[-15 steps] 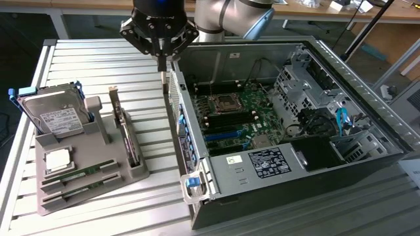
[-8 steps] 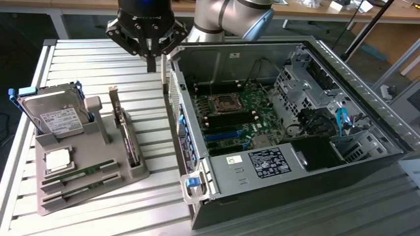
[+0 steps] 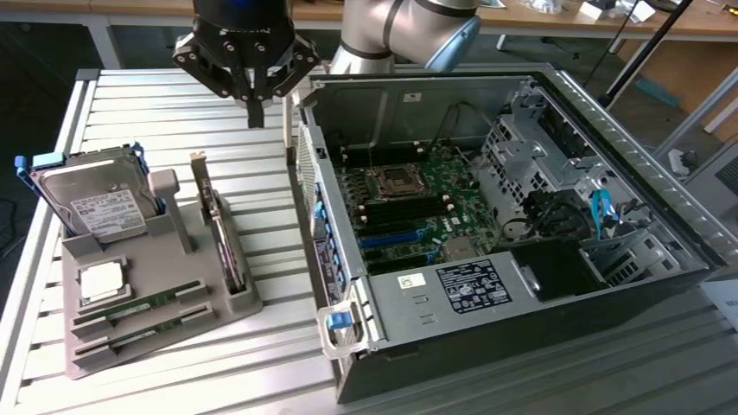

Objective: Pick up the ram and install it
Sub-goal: 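Reach for the ram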

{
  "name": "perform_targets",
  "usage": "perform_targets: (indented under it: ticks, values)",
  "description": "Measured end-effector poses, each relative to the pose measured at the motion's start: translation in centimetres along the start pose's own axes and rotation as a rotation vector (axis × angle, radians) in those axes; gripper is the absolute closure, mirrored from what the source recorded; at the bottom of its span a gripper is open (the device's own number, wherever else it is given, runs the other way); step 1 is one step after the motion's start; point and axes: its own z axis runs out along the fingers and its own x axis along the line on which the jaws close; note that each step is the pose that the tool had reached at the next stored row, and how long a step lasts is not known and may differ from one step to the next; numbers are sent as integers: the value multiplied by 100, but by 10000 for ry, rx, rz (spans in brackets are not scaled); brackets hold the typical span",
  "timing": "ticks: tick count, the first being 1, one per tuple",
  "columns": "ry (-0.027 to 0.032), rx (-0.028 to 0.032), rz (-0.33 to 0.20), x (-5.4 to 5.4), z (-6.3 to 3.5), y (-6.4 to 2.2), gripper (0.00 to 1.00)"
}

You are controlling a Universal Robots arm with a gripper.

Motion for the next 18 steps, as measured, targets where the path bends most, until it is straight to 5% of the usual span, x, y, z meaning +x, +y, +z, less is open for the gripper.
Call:
perform_targets:
  ticks: [6,18]
  values:
    - [-1,0,-1,141,-3,-10,89]
    - [-19,-1,0,827,-22,-61,89]
